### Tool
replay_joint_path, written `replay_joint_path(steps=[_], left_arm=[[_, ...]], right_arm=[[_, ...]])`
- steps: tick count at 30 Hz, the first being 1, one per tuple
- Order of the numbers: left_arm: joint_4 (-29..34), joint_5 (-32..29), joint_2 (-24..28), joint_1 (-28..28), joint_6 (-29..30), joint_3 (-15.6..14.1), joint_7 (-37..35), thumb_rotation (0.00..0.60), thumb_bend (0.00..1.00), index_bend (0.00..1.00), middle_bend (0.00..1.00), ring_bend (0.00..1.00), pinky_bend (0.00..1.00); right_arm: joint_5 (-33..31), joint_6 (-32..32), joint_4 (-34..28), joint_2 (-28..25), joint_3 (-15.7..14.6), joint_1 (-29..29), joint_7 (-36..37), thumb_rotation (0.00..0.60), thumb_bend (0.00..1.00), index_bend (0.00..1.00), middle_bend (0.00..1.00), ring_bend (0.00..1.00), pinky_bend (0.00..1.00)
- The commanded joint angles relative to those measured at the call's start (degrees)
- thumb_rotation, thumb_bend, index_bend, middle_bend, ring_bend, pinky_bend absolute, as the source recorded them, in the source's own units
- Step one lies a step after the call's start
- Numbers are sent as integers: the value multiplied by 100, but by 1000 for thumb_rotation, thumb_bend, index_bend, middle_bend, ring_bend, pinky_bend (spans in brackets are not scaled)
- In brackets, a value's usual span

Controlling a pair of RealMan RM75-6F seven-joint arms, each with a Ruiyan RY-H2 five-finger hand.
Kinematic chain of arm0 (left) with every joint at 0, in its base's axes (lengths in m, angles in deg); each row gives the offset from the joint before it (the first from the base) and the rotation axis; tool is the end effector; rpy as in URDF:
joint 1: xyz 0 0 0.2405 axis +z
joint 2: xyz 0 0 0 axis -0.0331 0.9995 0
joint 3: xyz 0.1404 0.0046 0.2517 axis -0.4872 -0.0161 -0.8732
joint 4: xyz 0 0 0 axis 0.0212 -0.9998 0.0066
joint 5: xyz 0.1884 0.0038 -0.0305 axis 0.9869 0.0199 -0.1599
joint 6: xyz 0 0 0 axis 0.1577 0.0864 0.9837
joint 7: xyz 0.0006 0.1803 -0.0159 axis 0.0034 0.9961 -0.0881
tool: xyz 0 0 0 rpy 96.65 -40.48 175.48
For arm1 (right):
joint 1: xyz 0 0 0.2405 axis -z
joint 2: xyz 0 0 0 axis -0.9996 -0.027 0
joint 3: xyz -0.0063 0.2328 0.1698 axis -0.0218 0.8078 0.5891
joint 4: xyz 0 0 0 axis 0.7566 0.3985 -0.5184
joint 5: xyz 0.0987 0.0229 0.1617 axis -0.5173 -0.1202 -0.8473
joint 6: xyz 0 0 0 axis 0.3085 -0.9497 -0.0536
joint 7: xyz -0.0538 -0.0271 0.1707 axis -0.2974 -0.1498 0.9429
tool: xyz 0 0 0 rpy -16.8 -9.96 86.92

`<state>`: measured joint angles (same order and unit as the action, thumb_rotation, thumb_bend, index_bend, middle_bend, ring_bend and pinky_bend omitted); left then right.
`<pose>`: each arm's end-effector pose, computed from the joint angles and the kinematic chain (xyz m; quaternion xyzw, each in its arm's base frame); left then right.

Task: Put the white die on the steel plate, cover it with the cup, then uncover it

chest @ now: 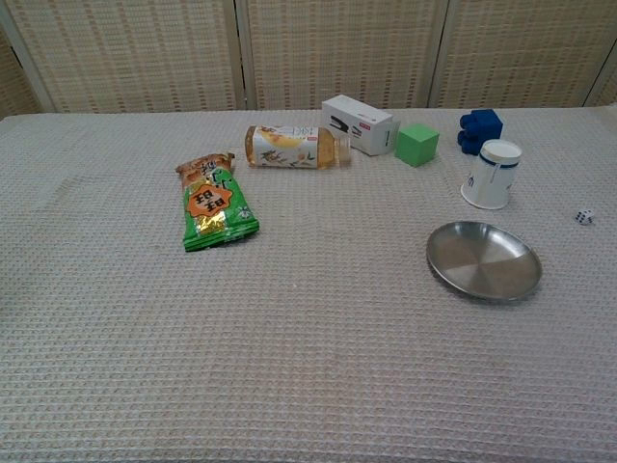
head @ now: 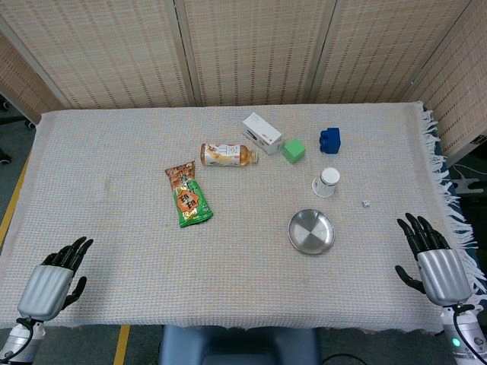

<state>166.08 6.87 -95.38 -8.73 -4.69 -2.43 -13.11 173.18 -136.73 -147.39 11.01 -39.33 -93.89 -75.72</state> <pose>-0.3002 0.2106 0.1474 -0.6956 -0.3038 -0.3258 0.5637 -0.3181 -0.2137 0.1745 0.6423 -0.3442 0.3642 0.5799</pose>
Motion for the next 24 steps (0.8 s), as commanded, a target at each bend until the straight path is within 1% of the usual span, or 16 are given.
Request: replay_joint_path(steps=[1,9,16,17,18,20,21,22,24], left_arm=[[-6,12,-1,4,9,-2,-5,600,451,67,80,189,358],[-21,41,-13,-24,-34,-13,-7,600,451,67,80,189,358],[-47,18,-16,-62,-103,-9,-47,600,450,68,86,189,358],[-57,42,-16,-59,-87,-14,-52,600,450,68,92,189,358],[-62,55,-13,-50,-68,-21,-53,600,451,69,96,189,358],[-44,55,-5,-32,-43,-27,-59,600,451,71,99,189,358],[-38,61,-3,-26,-27,-27,-66,600,451,71,99,189,358],[-39,70,-3,-19,-6,-25,-68,600,451,71,99,189,358],[-47,75,-6,-16,4,-23,-66,600,451,71,99,189,358]], right_arm=[[-11,54,-29,-1,-10,-10,-59,600,133,0,0,0,218],[-111,258,-108,-1,-6,-56,-223,600,134,0,0,0,221],[-394,365,-188,37,149,-112,-488,600,134,0,0,0,268],[-399,328,-176,58,182,-114,-495,600,134,0,14,4,280],[-395,275,-146,92,223,-116,-478,600,134,0,49,16,290],[-410,208,-83,146,289,-121,-423,600,133,0,158,75,303],[-439,189,-52,173,327,-127,-405,600,134,2,225,126,312],[-510,196,-24,201,376,-139,-392,600,133,5,272,176,325],[-671,283,-45,201,429,-160,-412,600,133,11,318,255,347]])
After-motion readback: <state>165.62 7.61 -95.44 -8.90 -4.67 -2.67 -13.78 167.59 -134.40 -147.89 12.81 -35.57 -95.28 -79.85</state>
